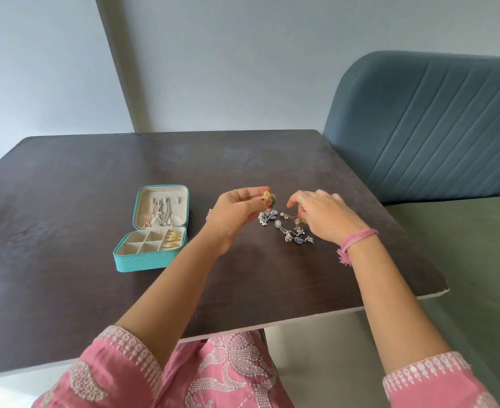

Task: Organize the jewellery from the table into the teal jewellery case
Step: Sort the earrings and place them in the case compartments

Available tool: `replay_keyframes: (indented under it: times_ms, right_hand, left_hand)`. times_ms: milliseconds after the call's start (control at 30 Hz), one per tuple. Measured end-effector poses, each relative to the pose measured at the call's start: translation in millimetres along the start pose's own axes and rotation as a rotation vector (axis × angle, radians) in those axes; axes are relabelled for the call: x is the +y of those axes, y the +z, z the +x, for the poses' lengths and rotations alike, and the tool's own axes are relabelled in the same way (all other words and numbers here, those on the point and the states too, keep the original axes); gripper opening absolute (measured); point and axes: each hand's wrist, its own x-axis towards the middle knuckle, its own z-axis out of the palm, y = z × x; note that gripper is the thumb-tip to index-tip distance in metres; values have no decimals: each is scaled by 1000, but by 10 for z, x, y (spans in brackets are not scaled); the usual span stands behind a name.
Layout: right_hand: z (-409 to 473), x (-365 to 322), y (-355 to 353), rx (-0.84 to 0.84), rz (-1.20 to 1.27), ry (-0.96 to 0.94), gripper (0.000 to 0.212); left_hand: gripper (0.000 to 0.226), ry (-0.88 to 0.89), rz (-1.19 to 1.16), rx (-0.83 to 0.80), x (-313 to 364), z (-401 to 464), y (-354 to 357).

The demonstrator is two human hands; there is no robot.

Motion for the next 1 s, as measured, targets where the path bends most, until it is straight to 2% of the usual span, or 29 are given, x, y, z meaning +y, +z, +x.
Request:
replay_keyframes:
  times_ms: [100, 167, 300, 467, 600, 1000]
  right_hand:
    - [19, -111, -47, 32, -115, -76, 40]
    - [44, -158, -37, 3, -75, -73, 32]
    - [51, -125, -11, -59, 109, -91, 16]
    - [-14, 8, 60, 26, 396, -43, 14]
    - [-42, 66, 49, 88, 560, 12, 22]
    - [-49, 68, 104, 87, 1030, 84, 16]
  left_hand:
    - [26, 3, 19, -1, -54, 20, 14]
    - [30, -2, 23, -4, -85, 22, 35]
    - [36, -3, 29, -5, -152, 40, 44]
    - [45, -9, 31, 23, -232, 84, 32]
    - [46, 13, 9, 39, -295, 102, 109]
    - [40, -43, -186, 38, -334, 148, 292]
